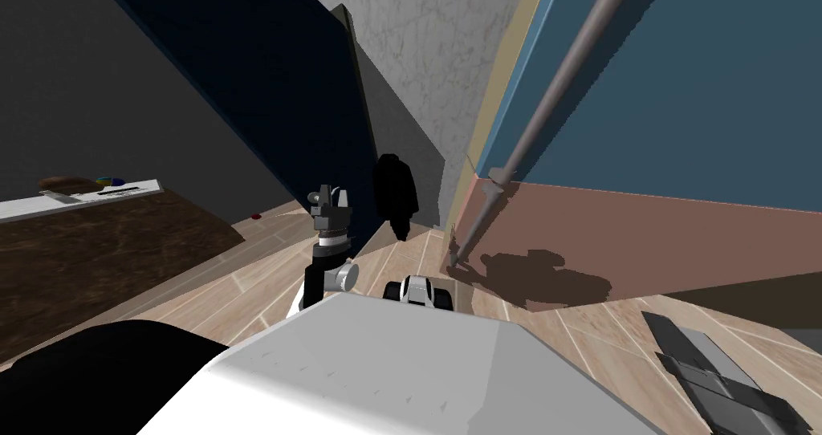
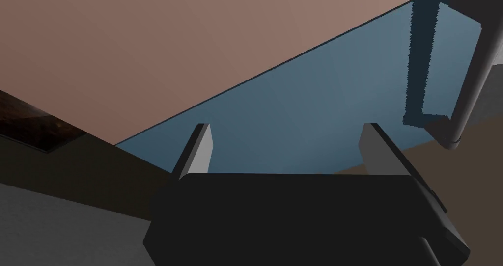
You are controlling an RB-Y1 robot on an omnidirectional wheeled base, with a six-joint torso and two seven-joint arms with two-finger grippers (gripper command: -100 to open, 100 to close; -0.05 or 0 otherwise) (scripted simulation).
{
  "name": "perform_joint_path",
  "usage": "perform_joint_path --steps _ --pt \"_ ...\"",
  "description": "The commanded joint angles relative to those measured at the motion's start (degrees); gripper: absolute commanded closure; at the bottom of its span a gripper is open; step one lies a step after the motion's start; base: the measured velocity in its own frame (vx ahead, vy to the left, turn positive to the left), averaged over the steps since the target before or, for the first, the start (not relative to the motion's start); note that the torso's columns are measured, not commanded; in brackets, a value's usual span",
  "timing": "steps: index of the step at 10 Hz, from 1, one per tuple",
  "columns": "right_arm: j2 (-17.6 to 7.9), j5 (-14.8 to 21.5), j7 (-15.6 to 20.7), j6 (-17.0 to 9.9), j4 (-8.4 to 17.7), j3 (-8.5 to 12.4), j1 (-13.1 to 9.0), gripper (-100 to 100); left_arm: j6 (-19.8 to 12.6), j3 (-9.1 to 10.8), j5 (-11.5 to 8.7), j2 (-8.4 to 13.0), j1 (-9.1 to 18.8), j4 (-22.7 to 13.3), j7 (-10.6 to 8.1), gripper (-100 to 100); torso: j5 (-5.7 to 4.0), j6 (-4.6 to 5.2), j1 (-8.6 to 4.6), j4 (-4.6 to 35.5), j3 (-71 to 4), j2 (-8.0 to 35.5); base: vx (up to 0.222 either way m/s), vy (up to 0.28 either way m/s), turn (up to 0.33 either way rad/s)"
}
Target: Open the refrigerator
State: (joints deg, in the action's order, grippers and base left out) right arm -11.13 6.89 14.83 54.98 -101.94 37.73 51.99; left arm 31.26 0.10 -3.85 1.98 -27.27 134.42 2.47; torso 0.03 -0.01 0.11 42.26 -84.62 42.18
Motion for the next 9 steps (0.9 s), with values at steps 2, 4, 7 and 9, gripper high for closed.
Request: perform_joint_path --steps 2,4,7,9 --pt "0.0 1.7 4.6 3.7 5.1 5.5 3.7 -100 0.0 0.01 0.0 0.0 0.0 0.0 0.00 0 -0.06 0.01 -0.21 0.1 0.1 0.2 0.213 0.145 0.076" --pt "-0.1 2.3 6.3 5.0 7.2 8.7 5.1 -100 0.0 0.01 0.0 0.0 0.0 0.0 0.00 0 -0.04 0.00 -0.13 0.0 0.0 0.1 0.200 0.158 0.042" --pt "-0.4 3.4 9.5 7.6 11.3 13.4 7.9 -100 0.0 0.01 0.0 0.0 0.0 0.0 0.00 0 -0.04 0.01 -0.27 0.0 0.1 0.2 0.199 0.160 0.054" --pt "-0.6 4.0 11.1 8.9 13.8 15.7 9.2 -100 0.0 0.01 0.0 0.0 0.0 0.0 0.00 0 -0.06 -0.01 -0.11 0.0 0.0 0.0 0.234 0.145 0.068"
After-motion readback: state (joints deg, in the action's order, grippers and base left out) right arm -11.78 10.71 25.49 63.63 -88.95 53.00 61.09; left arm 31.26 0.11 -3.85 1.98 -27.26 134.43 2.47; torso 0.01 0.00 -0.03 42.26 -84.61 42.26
